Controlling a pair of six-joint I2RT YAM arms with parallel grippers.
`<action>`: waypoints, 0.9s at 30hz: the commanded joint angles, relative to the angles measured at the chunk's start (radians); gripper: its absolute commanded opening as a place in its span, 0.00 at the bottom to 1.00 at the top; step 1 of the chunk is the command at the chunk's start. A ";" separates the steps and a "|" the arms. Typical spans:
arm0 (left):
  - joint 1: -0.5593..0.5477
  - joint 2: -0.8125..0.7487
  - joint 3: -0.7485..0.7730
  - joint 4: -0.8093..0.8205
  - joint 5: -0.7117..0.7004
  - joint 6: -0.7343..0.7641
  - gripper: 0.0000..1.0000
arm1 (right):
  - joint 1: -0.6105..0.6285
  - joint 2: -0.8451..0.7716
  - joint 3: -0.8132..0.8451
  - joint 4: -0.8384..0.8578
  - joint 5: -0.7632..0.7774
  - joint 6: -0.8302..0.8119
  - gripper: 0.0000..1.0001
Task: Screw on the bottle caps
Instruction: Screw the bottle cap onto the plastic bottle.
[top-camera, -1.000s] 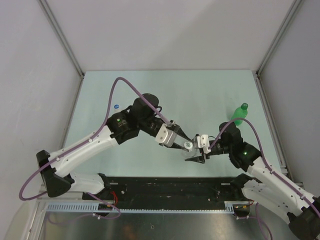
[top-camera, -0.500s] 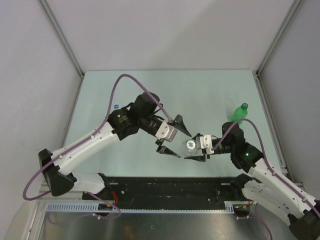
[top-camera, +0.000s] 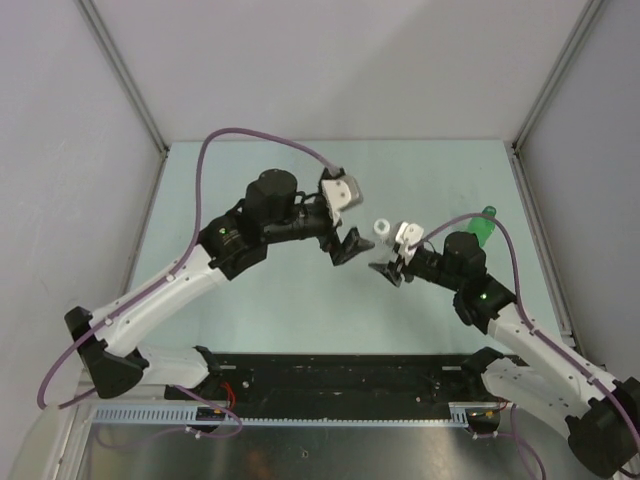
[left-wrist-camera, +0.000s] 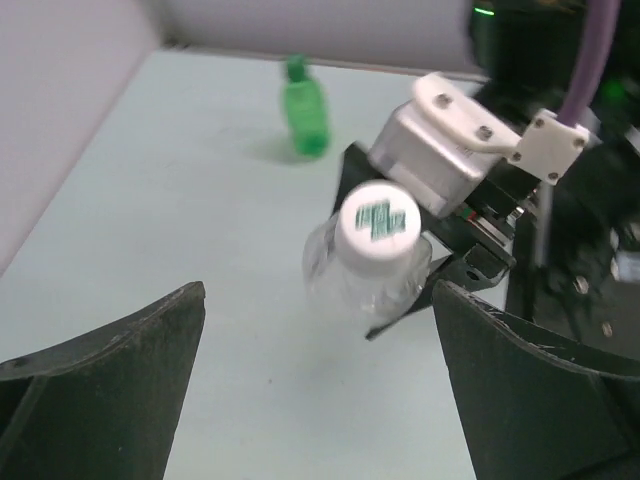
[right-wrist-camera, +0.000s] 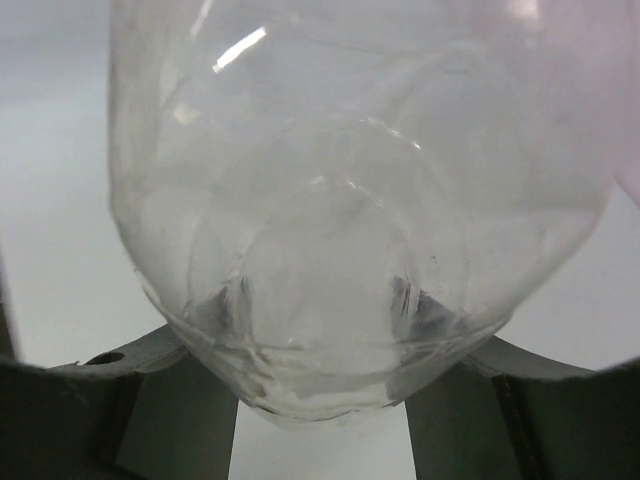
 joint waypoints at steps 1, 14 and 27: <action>0.018 -0.086 -0.044 0.115 -0.349 -0.319 1.00 | -0.042 0.052 0.041 0.218 0.322 0.181 0.00; 0.017 -0.014 0.049 0.182 -0.589 -0.742 0.99 | 0.048 0.257 -0.048 0.618 0.816 0.108 0.00; -0.074 0.174 0.162 0.137 -0.755 -0.734 0.98 | 0.131 0.387 -0.059 0.693 0.911 -0.026 0.00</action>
